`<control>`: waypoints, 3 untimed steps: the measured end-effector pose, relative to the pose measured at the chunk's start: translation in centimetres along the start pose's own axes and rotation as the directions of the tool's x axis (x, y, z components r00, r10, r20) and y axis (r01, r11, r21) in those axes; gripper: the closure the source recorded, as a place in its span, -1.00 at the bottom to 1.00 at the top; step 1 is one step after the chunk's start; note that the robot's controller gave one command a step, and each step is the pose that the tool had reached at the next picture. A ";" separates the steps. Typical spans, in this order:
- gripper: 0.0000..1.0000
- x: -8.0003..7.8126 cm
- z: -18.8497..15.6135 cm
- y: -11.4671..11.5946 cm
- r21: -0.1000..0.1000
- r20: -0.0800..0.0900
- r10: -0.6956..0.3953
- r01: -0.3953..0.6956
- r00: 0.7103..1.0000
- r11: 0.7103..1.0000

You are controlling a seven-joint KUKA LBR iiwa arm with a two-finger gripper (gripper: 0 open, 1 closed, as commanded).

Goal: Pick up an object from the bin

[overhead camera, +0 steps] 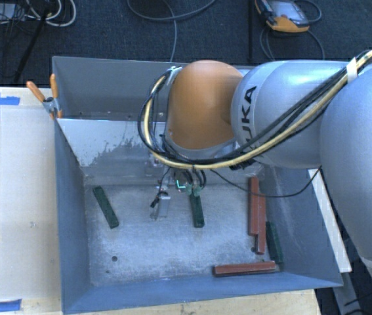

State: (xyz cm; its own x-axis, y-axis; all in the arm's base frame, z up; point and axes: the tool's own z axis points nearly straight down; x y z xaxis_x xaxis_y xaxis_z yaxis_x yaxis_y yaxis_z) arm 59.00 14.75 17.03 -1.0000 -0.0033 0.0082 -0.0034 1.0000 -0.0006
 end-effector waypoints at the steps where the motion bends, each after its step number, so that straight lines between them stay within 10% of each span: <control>1: -1.00 -1.4 7.8 -8.1 0.003 0.002 -0.169 0.169 0.986 0.986; 2: -1.00 -2.9 8.3 -14.3 0.006 0.007 -0.601 0.600 0.800 0.800; 3: 1.00 -2.9 8.3 -14.1 0.003 0.008 -0.599 0.599 0.801 0.801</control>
Offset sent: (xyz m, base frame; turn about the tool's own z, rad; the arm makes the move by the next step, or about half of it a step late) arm 0.0144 -0.0775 -0.0739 -0.1745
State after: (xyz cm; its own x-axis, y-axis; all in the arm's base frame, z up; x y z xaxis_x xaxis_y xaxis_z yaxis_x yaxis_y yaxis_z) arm 61.87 0.65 8.70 -0.7987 -0.6018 -0.0009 -0.6018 0.7987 0.0016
